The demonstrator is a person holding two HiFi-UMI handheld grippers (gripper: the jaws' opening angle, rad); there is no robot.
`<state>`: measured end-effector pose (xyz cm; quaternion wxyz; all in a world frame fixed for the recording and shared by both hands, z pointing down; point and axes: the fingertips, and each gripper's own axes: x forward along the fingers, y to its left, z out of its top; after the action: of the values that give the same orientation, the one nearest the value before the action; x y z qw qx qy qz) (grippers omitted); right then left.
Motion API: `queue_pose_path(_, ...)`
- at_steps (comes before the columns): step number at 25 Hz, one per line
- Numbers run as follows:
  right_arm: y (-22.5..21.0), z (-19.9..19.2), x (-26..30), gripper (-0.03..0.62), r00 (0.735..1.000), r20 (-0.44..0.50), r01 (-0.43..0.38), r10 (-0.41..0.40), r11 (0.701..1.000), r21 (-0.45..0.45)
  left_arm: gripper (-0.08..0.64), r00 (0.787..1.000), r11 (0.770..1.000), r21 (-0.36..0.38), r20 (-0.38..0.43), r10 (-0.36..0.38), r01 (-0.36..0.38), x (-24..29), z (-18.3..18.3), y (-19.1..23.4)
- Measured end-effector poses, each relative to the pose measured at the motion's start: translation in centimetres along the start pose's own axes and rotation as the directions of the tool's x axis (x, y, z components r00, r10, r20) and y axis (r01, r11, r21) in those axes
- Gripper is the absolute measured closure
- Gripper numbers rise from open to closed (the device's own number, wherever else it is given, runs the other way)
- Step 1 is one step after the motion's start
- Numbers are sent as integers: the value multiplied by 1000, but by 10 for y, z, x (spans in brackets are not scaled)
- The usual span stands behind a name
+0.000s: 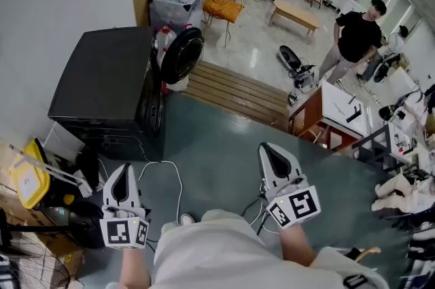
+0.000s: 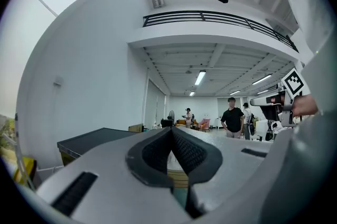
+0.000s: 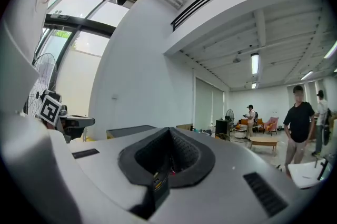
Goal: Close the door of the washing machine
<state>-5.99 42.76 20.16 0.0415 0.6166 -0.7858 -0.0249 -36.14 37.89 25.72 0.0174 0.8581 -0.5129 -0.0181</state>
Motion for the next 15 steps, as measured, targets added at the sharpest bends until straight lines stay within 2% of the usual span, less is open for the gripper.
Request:
queue_pose_path(5,1,-4,10,594,1000,-17,1,-1,1000,-7,541,998,998,-34,23,-51,52,11,-3,0)
queue_pose_path(15,3,4,38,594,1000,-24,-10,9,999,-36,321,986,985,-56,51,-162,164,43,3,-1)
